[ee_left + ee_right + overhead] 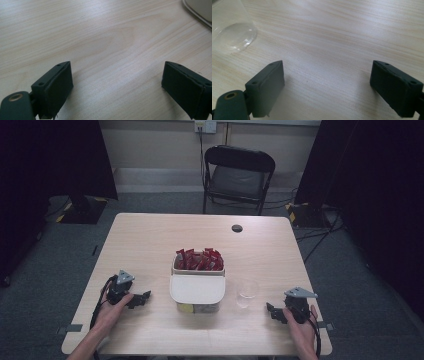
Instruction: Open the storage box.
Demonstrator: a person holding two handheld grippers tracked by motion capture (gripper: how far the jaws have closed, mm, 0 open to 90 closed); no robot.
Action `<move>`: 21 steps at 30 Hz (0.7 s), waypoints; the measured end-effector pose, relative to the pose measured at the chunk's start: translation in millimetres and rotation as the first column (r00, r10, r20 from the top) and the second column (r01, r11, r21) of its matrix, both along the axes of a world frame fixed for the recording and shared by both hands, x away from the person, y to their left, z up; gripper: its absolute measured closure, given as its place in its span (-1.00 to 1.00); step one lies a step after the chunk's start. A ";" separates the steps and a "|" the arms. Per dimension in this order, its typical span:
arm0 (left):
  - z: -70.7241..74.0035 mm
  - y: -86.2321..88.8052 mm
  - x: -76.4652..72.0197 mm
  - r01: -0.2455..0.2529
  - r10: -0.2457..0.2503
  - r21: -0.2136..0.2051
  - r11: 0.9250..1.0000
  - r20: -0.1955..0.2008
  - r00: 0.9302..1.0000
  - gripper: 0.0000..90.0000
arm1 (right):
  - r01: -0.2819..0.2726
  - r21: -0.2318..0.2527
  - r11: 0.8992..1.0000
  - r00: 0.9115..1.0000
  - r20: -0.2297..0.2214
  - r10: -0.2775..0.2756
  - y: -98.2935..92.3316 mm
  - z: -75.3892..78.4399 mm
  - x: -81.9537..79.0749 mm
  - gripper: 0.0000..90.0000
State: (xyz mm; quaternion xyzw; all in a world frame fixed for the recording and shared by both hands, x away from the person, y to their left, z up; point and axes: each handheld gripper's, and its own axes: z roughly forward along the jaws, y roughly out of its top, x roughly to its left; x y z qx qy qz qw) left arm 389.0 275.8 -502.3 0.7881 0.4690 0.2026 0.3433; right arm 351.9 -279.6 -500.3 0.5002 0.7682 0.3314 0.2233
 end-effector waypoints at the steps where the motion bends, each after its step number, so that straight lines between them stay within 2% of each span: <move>1: -0.1 -0.3 0.0 -0.003 0.003 -0.003 1.000 0.001 1.000 -0.79 | 0.000 0.000 1.000 1.000 0.000 0.000 0.0 0.0 0.0 -0.74; 5: 1.7 -0.3 -0.4 -0.008 0.008 -0.006 1.000 -0.012 1.000 -0.75 | 0.001 0.000 1.000 1.000 0.000 -0.001 0.1 0.0 0.0 -0.74; 6: 3.6 0.6 -0.5 -0.006 0.007 0.010 1.000 -0.017 1.000 -0.69 | 0.001 0.001 1.000 1.000 0.000 -0.001 0.0 0.0 0.1 -0.74; 12: 6.1 1.2 -1.5 -0.011 0.010 -0.012 1.000 -0.025 1.000 -0.65 | 0.001 0.000 1.000 1.000 0.000 -0.001 0.1 0.0 0.0 -0.74; 16: 11.9 0.9 -3.2 0.000 -0.001 -0.058 0.998 -0.029 1.000 -0.64 | 0.001 -0.001 1.000 1.000 0.001 -0.001 0.1 0.0 0.0 -0.74; 21: 17.2 -0.6 -7.1 0.026 -0.029 -0.089 0.996 -0.034 0.999 -0.64 | 0.001 0.000 1.000 1.000 0.000 -0.001 0.1 0.0 0.0 -0.74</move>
